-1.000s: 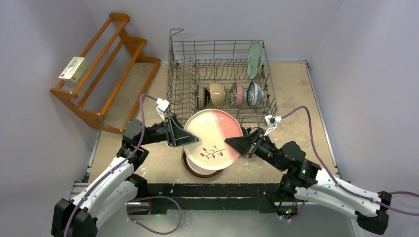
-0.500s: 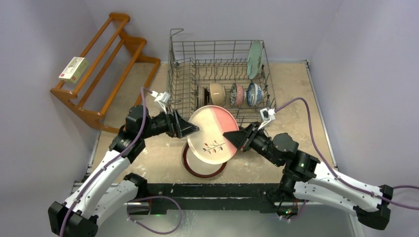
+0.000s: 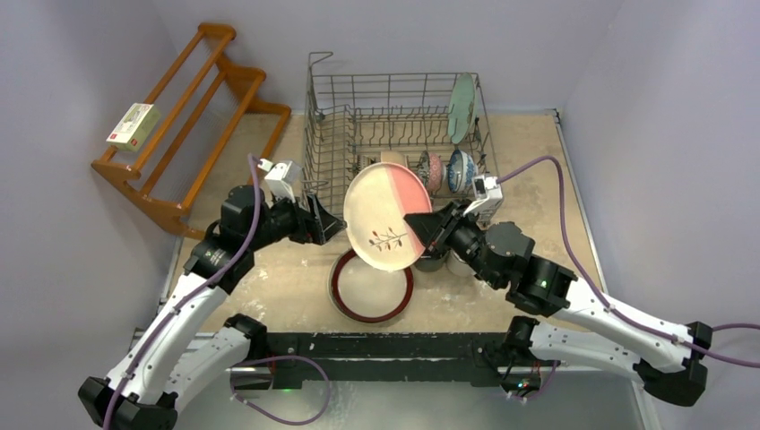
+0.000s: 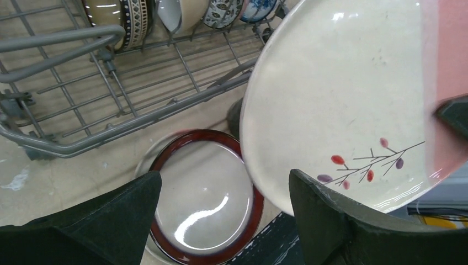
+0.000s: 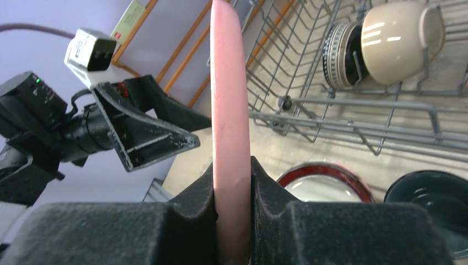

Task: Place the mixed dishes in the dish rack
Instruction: Pick up the plate at the center of the board, then insert the plate into the dish rack.

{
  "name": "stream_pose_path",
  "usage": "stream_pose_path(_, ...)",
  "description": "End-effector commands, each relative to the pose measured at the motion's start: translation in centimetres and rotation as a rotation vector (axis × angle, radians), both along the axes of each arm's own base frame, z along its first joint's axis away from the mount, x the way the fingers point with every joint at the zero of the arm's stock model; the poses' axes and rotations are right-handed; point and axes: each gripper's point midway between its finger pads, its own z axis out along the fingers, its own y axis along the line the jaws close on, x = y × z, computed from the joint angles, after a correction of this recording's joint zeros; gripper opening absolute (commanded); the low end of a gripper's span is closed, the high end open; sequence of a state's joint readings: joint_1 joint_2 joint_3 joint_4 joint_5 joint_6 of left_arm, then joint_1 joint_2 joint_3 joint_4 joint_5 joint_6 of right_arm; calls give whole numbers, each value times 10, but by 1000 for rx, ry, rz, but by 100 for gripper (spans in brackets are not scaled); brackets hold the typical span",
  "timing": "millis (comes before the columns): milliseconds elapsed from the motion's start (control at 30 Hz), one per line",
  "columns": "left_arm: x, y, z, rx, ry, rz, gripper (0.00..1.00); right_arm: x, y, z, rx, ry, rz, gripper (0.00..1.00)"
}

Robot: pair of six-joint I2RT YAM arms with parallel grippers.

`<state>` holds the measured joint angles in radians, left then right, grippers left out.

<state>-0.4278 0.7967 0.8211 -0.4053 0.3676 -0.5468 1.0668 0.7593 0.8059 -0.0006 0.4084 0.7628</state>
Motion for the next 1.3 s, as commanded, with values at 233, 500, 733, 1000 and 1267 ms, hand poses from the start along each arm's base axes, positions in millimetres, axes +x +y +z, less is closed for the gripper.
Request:
stream_pose_path(233, 5, 26, 19, 134, -130, 70, 84, 46, -23, 125, 138, -259, -290, 0)
stream_pose_path(500, 0, 25, 8, 137, -121, 52, 83, 83, -32, 155, 99, -381, -401, 0)
stream_pose_path(733, -4, 21, -9, 150, -90, 11, 83, 123, -51, 176, 19, -480, -525, 0)
stream_pose_path(1000, -5, 20, -23, 153, -74, 4, 83, 166, -67, 195, -96, -580, -618, 0)
stream_pose_path(1267, -7, 22, -20, 139, -93, 13, 83, 210, -79, 195, -166, -619, -661, 0)
